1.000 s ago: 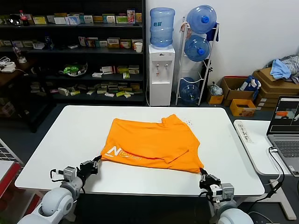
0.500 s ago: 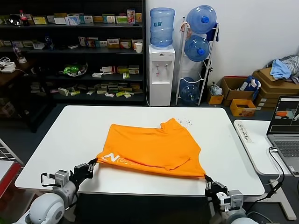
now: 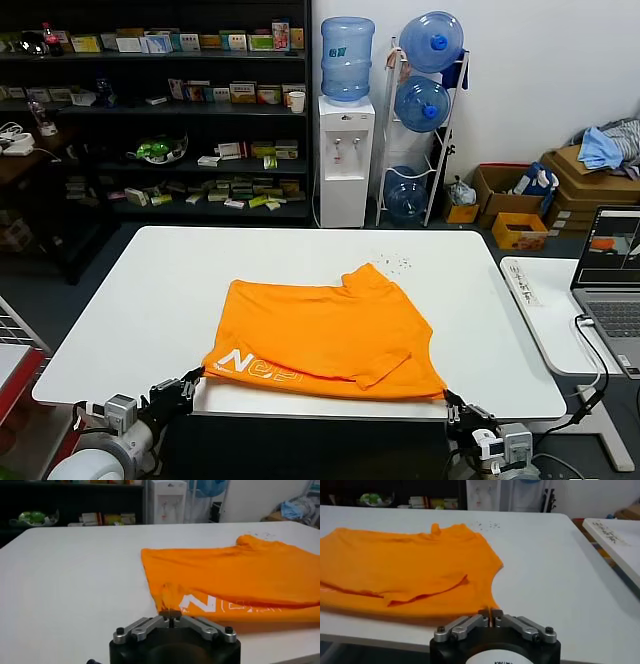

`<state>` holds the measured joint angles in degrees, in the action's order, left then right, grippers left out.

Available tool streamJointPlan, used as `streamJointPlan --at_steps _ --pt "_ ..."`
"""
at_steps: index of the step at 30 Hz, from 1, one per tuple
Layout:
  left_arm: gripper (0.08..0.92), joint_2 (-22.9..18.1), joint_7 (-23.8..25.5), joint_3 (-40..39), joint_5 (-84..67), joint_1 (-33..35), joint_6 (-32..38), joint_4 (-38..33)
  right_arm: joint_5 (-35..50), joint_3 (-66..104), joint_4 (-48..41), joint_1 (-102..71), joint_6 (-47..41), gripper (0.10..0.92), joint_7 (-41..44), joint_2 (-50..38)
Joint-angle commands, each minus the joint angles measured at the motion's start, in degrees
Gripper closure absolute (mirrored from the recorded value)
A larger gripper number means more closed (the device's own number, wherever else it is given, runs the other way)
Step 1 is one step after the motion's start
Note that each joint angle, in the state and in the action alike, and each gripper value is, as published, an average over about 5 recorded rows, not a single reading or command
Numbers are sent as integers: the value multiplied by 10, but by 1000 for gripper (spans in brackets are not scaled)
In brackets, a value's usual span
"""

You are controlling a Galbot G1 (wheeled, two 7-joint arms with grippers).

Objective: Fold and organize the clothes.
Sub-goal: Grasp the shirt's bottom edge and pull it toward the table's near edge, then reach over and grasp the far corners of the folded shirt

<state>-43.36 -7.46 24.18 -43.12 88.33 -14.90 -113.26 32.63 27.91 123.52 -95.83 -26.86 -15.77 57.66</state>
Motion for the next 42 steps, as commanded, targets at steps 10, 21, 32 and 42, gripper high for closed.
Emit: streamJointPlan --at_steps 10,21,32,42 --pt "497 28 18 -42 -53 -233 40 84 93 -52 -76 308 20 429 -20 -49" --pt "201 -110 79 -260 -45 -557 47 423 15 -218 -509 674 51 205 4 170" --pt "177 -130 85 -286 -70 -600 -21 500 21 -222 -662 723 -54 203 28 241" --pt "177 -132 87 -298 -68 -598 -39 500 -5 -227 -697 715 -94 203 20 257"
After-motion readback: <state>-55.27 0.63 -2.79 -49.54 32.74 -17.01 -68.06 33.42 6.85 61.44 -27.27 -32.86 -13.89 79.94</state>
